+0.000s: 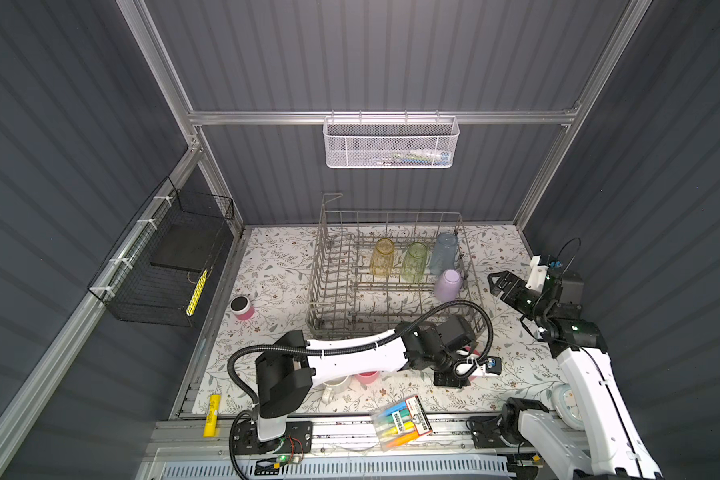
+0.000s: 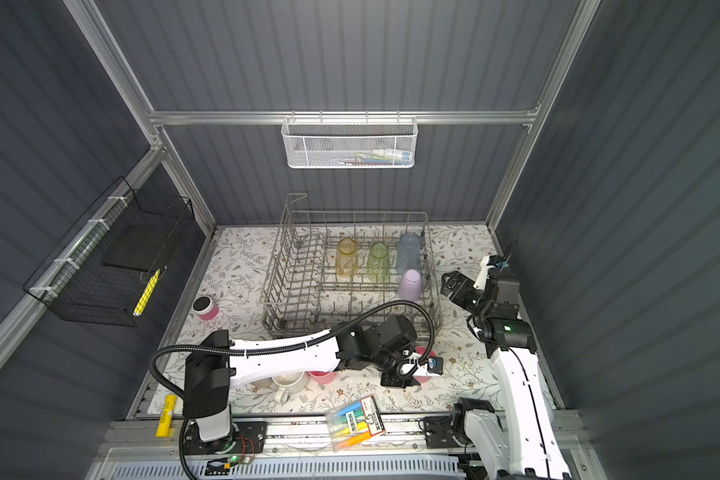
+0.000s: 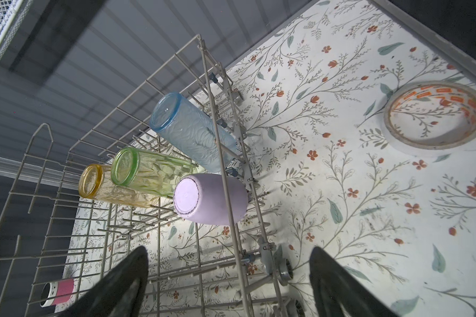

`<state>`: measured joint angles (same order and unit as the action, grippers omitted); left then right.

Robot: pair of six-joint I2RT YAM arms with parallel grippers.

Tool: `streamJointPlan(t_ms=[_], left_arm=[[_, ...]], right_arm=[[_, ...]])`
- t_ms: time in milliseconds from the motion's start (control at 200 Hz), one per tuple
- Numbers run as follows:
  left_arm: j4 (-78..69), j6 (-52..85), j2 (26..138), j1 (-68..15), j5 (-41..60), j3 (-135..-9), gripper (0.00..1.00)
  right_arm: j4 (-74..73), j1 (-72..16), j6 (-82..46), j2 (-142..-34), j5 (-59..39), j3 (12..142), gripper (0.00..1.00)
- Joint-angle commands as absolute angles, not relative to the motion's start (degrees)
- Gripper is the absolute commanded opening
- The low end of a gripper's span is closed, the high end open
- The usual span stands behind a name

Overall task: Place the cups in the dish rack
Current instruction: 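Close the left gripper on the pink cup's rim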

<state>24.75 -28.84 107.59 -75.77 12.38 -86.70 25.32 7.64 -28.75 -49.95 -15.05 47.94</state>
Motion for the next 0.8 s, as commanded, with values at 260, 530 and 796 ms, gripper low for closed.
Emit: streamJointPlan(t_ms=[260, 530, 796], left_arm=[[30.7, -31.4, 113.8, -77.4, 9.2, -92.9, 0.40], [33.0, -31.9, 117.9, -78.0, 6.1, -96.5, 0.40], [34.7, -32.5, 120.4, -78.4, 4.7, -98.7, 0.27]], right_arm=[[23.8, 10.4, -29.6, -49.1, -18.6, 46.0, 0.91], [23.1, 11.7, -29.6, -48.8, -21.4, 44.8, 0.91], [22.6, 12.8, -29.7, -48.8, -22.7, 43.7, 0.91]])
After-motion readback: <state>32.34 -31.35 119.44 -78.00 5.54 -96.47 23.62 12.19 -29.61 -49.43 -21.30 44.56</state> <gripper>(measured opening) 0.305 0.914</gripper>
